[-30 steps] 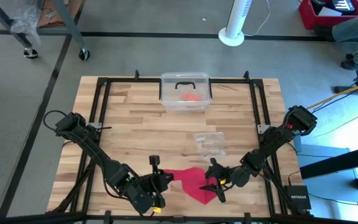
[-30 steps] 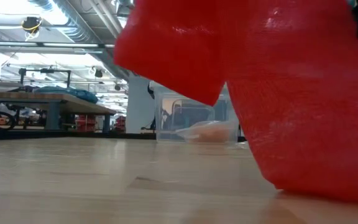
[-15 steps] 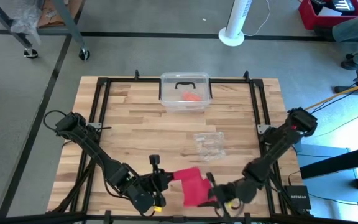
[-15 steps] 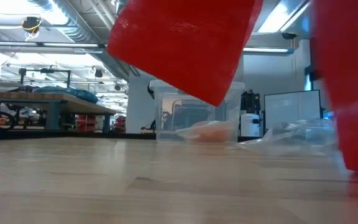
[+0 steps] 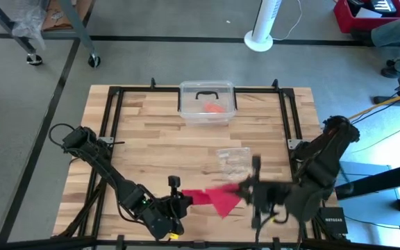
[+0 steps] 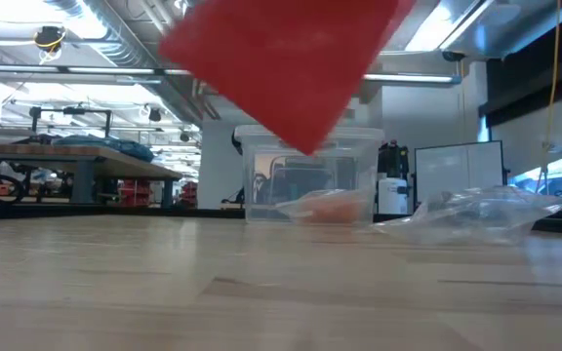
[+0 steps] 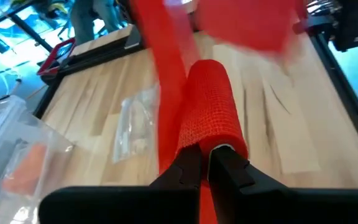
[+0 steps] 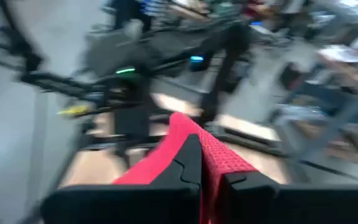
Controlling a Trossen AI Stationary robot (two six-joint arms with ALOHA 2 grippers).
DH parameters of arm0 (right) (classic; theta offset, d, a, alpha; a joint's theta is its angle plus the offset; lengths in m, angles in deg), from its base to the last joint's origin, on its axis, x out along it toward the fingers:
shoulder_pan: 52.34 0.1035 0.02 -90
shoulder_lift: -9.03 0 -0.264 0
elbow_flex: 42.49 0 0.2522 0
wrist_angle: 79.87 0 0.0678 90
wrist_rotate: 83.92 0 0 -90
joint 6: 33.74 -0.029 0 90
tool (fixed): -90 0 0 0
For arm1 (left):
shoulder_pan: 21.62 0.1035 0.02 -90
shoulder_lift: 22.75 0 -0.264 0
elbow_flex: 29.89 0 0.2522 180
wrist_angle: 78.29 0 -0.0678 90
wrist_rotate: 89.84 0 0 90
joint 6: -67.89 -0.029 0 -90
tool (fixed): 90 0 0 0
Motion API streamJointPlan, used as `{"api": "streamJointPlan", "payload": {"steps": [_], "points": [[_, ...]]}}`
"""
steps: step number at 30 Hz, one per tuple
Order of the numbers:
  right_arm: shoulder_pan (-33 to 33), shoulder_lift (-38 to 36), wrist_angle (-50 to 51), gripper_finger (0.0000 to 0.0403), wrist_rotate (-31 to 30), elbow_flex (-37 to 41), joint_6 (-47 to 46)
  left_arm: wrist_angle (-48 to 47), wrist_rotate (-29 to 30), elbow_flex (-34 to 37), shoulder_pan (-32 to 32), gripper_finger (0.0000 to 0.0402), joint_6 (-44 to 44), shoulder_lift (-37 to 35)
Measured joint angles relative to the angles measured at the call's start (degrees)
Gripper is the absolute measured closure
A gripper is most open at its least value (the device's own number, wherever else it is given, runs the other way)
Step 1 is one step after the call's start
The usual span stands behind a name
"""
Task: Roll bandage
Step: Roll the red bandage
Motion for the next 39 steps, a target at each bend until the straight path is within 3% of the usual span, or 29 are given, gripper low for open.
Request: {"api": "streamJointPlan", "payload": {"steps": [5,11,16,26,32,39], "points": [[-5.7,-0.1,6.6,0.0392,-1.5,-7.1,0.1,2.1,-0.5,0.0,-1.5,0.0398,0.8,0.0],[-14.6,-0.2,19.0,0.0397,0.5,-6.6,-4.1,4.9,-3.7,-0.6,-4.4,0.0398,-2.3,0.1],[-20.4,0.0,24.9,0.0391,1.8,2.8,-11.1,5.8,-2.4,-3.6,-8.0,0.0398,-2.5,-1.4],[-22.2,0.0,17.5,0.0377,5.4,24.4,-21.2,5.7,-0.6,-5.6,-11.2,0.0398,-2.2,-1.7],[-22.2,0.0,11.8,0.0299,16.2,28.8,-24.6,5.5,-0.4,-5.6,-10.4,0.0398,-0.6,-1.7],[-22.2,0.0,14.1,0.0170,38.4,24.1,-27.4,5.2,-0.4,-5.6,-10.3,0.0398,-0.1,-1.7]]}}
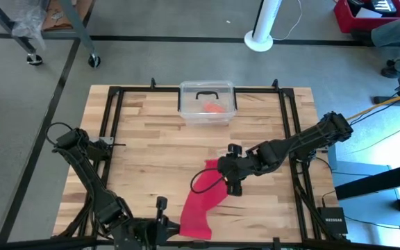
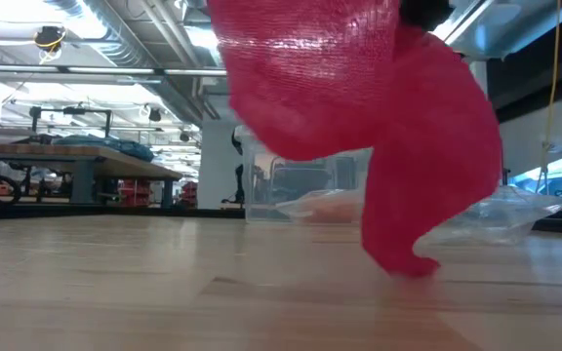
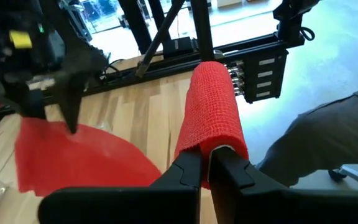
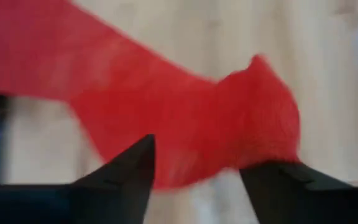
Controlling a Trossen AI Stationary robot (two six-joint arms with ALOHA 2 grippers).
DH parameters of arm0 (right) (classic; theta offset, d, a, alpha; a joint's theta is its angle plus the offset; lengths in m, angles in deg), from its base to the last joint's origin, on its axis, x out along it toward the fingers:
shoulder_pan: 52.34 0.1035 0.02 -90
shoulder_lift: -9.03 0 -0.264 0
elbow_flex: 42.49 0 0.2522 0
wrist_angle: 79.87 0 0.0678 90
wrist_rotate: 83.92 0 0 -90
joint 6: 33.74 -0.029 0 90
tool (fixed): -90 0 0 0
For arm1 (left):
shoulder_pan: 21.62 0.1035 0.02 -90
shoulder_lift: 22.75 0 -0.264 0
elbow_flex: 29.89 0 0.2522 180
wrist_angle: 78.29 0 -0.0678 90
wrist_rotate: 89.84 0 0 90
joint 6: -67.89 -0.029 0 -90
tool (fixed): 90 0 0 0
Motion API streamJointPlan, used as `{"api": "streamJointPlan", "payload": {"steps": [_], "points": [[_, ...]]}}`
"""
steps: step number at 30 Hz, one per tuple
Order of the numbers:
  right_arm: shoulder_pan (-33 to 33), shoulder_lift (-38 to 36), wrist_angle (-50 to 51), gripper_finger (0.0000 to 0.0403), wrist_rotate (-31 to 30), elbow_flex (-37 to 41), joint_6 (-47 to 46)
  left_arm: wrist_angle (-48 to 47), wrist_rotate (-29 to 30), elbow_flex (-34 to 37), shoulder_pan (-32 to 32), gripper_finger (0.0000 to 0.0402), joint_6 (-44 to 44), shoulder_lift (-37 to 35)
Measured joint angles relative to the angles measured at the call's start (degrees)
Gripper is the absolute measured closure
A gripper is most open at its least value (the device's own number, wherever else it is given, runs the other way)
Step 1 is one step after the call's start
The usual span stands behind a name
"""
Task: Roll bandage
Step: Roll the red bandage
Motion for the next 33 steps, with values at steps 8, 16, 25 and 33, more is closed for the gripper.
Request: {"api": "streamJointPlan", "payload": {"steps": [8,16,25,33], "points": [[0.0,-0.1,3.3,0.0111,-5.6,-2.5,2.0,0.0,0.0,0.0,0.3,0.0398,-2.4,0.0],[-0.4,0.2,-3.5,0.0109,-7.4,4.0,10.4,-2.0,0.0,0.0,4.1,0.0398,-2.8,0.0],[-0.3,-5.4,-9.9,0.0109,-7.8,14.7,17.4,-9.5,9.4,0.0,6.1,0.0398,-2.1,0.0],[-0.8,-17.1,-28.2,0.0109,-8.5,27.8,25.8,-8.9,12.5,0.0,11.6,0.0398,-3.9,-0.3]]}}
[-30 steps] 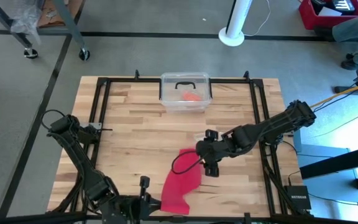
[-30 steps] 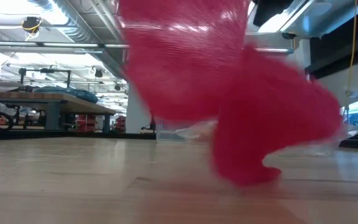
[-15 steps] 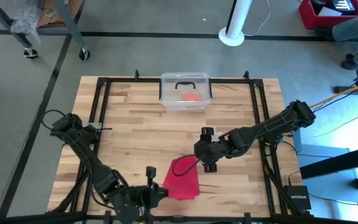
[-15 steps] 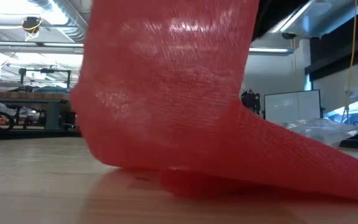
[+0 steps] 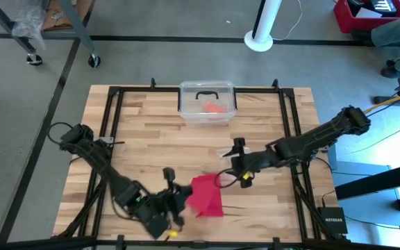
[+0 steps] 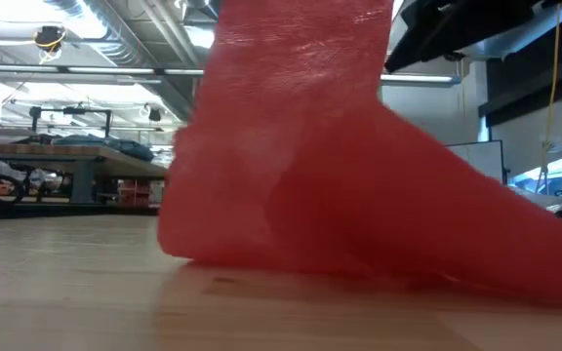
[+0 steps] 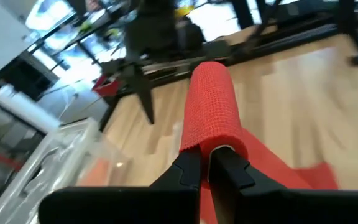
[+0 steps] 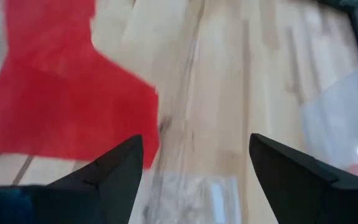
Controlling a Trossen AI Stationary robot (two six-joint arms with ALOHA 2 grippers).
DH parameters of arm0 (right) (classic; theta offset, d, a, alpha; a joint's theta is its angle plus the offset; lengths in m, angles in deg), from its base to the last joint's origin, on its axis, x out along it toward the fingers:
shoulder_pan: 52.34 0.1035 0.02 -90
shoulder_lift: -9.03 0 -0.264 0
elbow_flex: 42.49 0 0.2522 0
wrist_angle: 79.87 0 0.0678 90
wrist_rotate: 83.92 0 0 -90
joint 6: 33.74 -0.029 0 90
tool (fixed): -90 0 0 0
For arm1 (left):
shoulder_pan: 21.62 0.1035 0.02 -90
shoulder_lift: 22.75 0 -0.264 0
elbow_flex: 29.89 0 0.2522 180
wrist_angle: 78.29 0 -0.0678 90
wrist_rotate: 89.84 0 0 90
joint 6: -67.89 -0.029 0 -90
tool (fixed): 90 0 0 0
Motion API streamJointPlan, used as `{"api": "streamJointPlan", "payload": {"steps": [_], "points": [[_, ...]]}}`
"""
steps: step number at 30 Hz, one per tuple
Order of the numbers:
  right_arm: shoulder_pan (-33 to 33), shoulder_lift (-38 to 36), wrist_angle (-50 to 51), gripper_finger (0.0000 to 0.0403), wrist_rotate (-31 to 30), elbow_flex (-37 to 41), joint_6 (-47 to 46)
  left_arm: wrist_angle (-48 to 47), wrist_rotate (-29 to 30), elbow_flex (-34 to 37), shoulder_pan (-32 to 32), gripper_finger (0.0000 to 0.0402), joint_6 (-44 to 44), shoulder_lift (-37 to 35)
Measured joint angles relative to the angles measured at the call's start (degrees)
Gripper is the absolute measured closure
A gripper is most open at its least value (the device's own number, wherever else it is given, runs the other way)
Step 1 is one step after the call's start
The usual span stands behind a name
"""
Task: Roll bandage
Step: Roll the red bandage
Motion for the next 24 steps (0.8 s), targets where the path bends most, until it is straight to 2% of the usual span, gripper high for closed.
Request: {"api": "streamJointPlan", "payload": {"steps": [5,11,18,24], "points": [[0.0,-4.6,-10.9,0.0109,-0.4,7.1,3.6,-0.1,-2.9,0.0,6.2,0.0398,-0.8,0.0],[0.0,-5.2,-22.2,0.0109,0.5,14.8,6.1,0.0,-3.3,0.0,10.7,0.0398,0.5,-2.0],[-2.2,-5.2,-33.0,0.0109,11.0,20.4,6.2,-0.1,-3.6,0.0,13.3,0.0398,5.3,-3.6],[-6.1,-5.2,-41.1,0.0109,14.3,21.9,5.5,0.0,-6.0,0.0,15.2,0.0398,13.3,-3.2]]}}
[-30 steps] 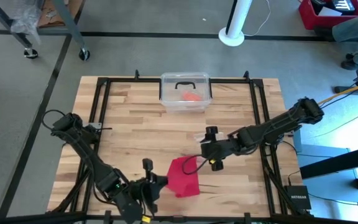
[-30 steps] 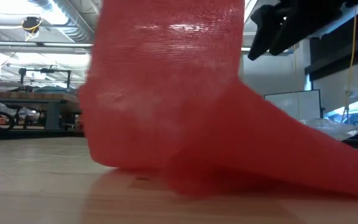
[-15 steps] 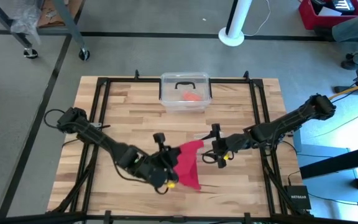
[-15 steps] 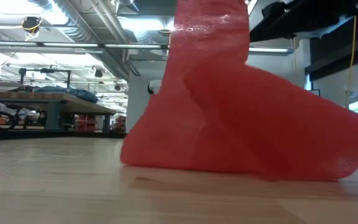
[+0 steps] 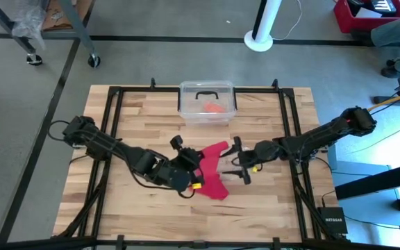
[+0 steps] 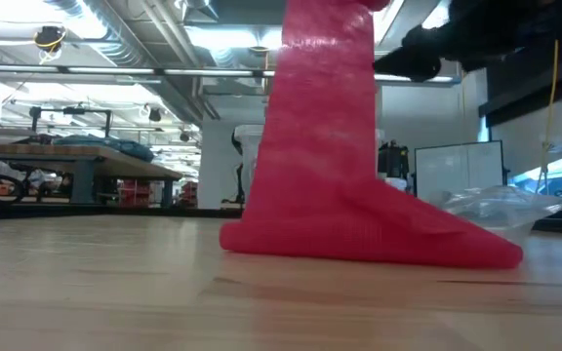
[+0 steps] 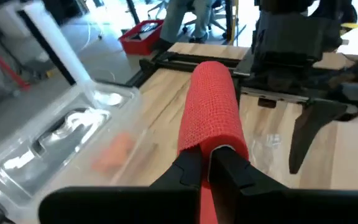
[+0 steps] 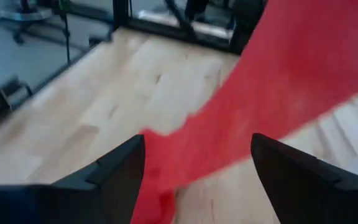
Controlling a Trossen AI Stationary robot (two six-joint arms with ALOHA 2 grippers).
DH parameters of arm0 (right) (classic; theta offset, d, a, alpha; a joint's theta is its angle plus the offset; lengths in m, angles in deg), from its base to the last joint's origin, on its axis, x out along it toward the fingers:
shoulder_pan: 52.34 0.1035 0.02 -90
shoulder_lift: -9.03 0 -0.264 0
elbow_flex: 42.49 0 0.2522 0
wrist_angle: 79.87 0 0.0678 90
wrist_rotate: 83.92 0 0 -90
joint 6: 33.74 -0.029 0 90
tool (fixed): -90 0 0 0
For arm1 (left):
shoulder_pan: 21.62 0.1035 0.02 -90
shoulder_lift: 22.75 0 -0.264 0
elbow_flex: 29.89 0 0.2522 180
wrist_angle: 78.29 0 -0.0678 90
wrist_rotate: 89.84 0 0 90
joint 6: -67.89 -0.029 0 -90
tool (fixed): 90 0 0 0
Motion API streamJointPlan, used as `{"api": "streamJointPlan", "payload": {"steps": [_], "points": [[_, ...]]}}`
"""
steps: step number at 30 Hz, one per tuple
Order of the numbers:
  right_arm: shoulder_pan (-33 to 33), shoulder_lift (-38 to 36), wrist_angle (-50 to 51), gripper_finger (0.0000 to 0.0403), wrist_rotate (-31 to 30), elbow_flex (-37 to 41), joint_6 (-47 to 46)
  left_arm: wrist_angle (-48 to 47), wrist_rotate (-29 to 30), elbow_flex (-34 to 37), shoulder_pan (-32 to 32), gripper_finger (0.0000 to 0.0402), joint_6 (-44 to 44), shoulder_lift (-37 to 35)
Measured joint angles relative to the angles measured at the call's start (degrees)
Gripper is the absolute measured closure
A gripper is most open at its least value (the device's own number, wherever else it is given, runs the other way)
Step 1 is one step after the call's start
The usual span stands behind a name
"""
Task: Roll bandage
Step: Roll the red bandage
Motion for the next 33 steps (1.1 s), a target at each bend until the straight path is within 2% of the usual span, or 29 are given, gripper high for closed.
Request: {"api": "streamJointPlan", "payload": {"steps": [4,13,25,33], "points": [[-0.6,0.0,-3.4,0.0109,5.9,0.0,-0.9,2.2,-0.1,0.0,0.6,0.0398,4.2,0.2],[-0.6,0.3,-2.2,0.0109,10.3,0.0,-2.0,9.4,0.0,0.0,0.8,0.0398,6.3,0.3],[-0.6,1.8,-1.6,0.0109,10.5,0.0,-2.5,9.2,0.1,0.0,2.2,0.0398,11.7,0.4],[-0.6,3.8,-2.0,0.0109,10.4,0.0,-2.4,9.3,0.1,0.0,3.4,0.0398,12.0,0.4]]}}
